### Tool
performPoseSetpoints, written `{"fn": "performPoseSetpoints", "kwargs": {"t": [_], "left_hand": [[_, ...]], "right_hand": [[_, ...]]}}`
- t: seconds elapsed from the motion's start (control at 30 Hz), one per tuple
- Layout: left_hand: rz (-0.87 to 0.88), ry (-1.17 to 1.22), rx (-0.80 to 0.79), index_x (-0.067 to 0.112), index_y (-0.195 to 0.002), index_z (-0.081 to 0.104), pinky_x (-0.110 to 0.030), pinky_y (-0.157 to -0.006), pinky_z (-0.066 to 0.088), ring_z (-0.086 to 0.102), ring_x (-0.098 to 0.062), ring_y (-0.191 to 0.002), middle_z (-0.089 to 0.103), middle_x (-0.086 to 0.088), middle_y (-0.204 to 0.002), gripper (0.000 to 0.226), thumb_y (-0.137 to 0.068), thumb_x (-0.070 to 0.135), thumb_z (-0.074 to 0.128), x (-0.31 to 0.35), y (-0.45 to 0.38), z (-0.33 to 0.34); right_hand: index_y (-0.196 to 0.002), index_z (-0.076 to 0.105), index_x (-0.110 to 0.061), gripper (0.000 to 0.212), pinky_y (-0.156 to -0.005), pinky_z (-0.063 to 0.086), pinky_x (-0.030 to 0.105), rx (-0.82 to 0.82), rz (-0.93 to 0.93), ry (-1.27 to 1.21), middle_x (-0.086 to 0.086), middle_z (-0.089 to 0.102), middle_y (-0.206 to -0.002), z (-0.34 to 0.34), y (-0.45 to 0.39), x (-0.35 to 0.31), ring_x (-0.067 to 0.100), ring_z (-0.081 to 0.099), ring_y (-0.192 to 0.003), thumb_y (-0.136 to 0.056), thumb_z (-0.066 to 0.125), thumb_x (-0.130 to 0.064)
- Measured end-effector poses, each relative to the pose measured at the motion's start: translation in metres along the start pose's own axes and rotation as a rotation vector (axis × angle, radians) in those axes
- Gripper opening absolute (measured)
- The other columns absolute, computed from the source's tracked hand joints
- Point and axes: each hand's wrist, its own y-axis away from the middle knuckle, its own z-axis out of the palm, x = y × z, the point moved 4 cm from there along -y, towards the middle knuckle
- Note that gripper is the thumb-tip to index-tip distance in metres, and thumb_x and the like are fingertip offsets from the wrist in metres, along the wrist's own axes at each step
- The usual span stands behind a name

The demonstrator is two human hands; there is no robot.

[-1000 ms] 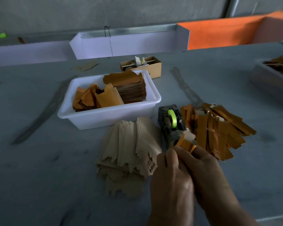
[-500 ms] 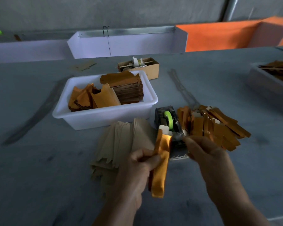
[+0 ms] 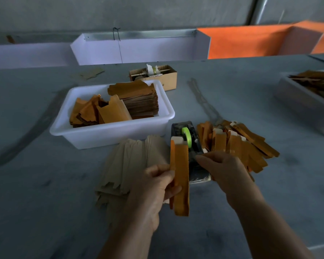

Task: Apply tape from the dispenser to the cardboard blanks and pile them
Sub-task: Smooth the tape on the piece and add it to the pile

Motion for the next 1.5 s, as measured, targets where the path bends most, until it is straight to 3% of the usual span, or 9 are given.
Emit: {"fn": "performPoseSetpoints", "kwargs": {"t": [0.2, 0.33, 0.43, 0.6, 0.73, 0.83, 1.13, 1.37, 1.5], "left_hand": [[0.086, -0.139, -0.003, 0.015, -0.079, 0.065, -0.011, -0.039, 0.038, 0.047, 0.002, -0.037, 0.06, 0.008, -0.049, 0.016, -0.094, 0.013, 0.057, 0.001, -0.003, 0.016], [0.137, -0.187, -0.031, 0.017, -0.087, 0.066, -0.009, -0.036, 0.033, 0.046, 0.003, -0.035, 0.059, 0.013, -0.048, 0.013, -0.095, 0.017, 0.056, 0.002, 0.0, 0.025], [0.165, -0.197, -0.045, 0.017, -0.089, 0.066, -0.008, -0.036, 0.033, 0.047, 0.004, -0.036, 0.059, 0.014, -0.048, 0.013, -0.096, 0.019, 0.055, 0.002, 0.002, 0.027], [0.166, -0.173, -0.048, 0.016, -0.087, 0.067, -0.01, -0.038, 0.035, 0.047, 0.004, -0.038, 0.06, 0.011, -0.049, 0.014, -0.095, 0.019, 0.056, 0.002, 0.003, 0.026], [0.156, -0.171, -0.048, 0.015, -0.089, 0.067, -0.009, -0.039, 0.035, 0.049, 0.006, -0.04, 0.061, 0.012, -0.053, 0.014, -0.095, 0.016, 0.055, 0.001, 0.0, 0.025], [0.157, -0.156, -0.064, 0.014, -0.084, 0.064, -0.01, -0.038, 0.036, 0.047, 0.004, -0.037, 0.057, 0.013, -0.047, 0.016, -0.096, 0.014, 0.054, 0.001, -0.002, 0.024], [0.263, -0.176, -0.099, 0.013, -0.084, 0.061, -0.01, -0.038, 0.036, 0.047, 0.003, -0.038, 0.058, 0.007, -0.056, 0.014, -0.096, 0.016, 0.054, 0.005, -0.002, 0.027], [0.267, -0.323, -0.067, 0.018, -0.096, 0.061, -0.01, -0.037, 0.033, 0.045, -0.001, -0.038, 0.052, 0.006, -0.061, 0.011, -0.096, 0.025, 0.053, 0.005, -0.01, 0.03], [0.276, -0.348, -0.061, 0.022, -0.096, 0.063, -0.017, -0.05, 0.05, 0.062, -0.007, -0.058, 0.064, 0.004, -0.076, 0.01, -0.096, 0.026, 0.053, 0.005, -0.012, 0.031]], "right_hand": [[-0.074, 0.064, -0.026, 0.012, -0.063, 0.048, 0.022, -0.006, 0.051, -0.026, -0.002, 0.067, -0.074, 0.006, -0.002, -0.001, 0.014, 0.065, -0.074, -0.086, 0.064, -0.025], [-0.073, 0.065, -0.025, 0.015, -0.059, 0.046, 0.019, -0.032, 0.087, -0.103, -0.007, 0.069, -0.066, 0.007, -0.002, -0.004, 0.006, 0.067, -0.065, -0.087, 0.062, -0.022], [-0.074, 0.066, -0.023, 0.015, -0.065, 0.049, 0.025, -0.013, 0.117, -0.178, -0.003, 0.07, -0.07, 0.009, -0.001, -0.003, 0.012, 0.067, -0.073, -0.088, 0.061, -0.02], [-0.09, 0.068, -0.012, 0.015, -0.068, 0.049, 0.027, -0.067, 0.195, -0.532, 0.002, 0.072, -0.079, 0.008, 0.007, 0.004, 0.016, 0.068, -0.077, -0.088, 0.058, -0.023], [-0.081, 0.067, -0.011, 0.015, -0.077, 0.048, 0.033, 0.053, 0.069, -0.263, 0.013, 0.065, -0.096, 0.002, 0.012, 0.006, 0.019, 0.059, -0.087, -0.087, 0.061, -0.023], [-0.074, 0.065, -0.018, 0.011, -0.079, 0.044, 0.025, 0.168, -0.004, -0.086, -0.005, 0.056, -0.117, 0.003, 0.016, 0.005, 0.008, 0.053, -0.098, -0.085, 0.064, -0.02], [-0.068, 0.062, -0.024, 0.017, -0.069, 0.032, 0.006, 0.271, -0.116, 0.113, -0.008, 0.051, -0.121, 0.01, 0.02, 0.011, 0.006, 0.049, -0.104, -0.083, 0.068, -0.019], [-0.076, 0.066, -0.019, 0.009, -0.087, 0.044, 0.024, 0.29, -0.133, 0.068, -0.004, 0.053, -0.123, 0.014, 0.024, 0.014, 0.01, 0.052, -0.108, -0.084, 0.066, -0.017], [-0.069, 0.06, -0.016, 0.018, -0.069, 0.038, 0.003, 0.337, -0.247, 0.249, -0.003, 0.054, -0.116, 0.011, 0.023, 0.002, 0.008, 0.052, -0.097, -0.085, 0.066, -0.008]]}}
